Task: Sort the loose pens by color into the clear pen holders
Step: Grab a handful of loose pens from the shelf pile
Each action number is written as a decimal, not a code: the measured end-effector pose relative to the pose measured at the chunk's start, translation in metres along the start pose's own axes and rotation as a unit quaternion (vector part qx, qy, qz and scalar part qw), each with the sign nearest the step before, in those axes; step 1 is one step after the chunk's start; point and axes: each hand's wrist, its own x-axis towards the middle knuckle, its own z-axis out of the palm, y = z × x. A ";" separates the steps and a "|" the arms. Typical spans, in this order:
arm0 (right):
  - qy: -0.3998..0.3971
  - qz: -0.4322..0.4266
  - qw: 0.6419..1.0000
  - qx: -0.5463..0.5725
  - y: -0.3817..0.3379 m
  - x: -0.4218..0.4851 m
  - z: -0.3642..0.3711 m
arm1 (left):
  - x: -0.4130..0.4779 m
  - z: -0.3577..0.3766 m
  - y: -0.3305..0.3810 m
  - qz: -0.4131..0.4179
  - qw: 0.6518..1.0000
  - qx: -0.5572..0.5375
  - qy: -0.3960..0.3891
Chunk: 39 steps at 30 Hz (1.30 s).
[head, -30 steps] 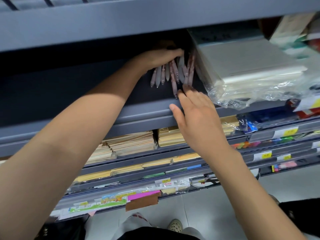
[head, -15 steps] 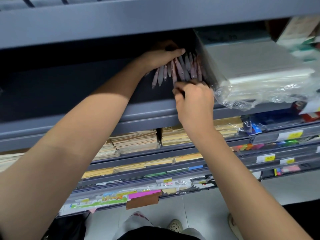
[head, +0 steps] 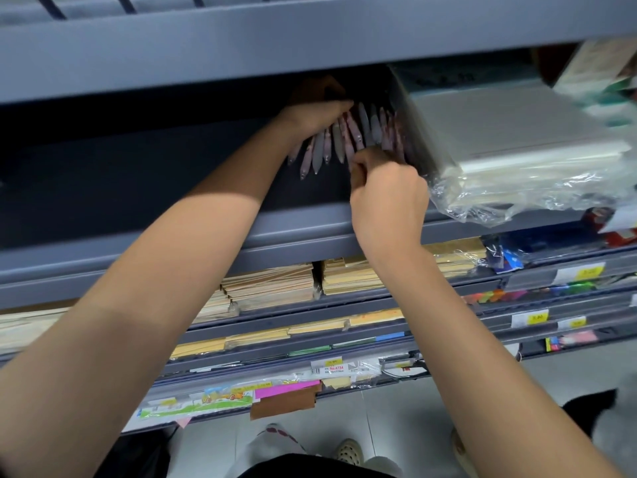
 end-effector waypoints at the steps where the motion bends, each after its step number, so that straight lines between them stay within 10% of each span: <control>1: 0.006 0.003 1.000 0.009 0.000 0.001 0.001 | 0.000 0.000 -0.001 0.000 1.000 0.005 0.000; 39: -0.037 0.038 0.997 0.060 0.018 -0.046 -0.012 | -0.016 0.006 0.037 -0.014 0.976 0.079 -0.205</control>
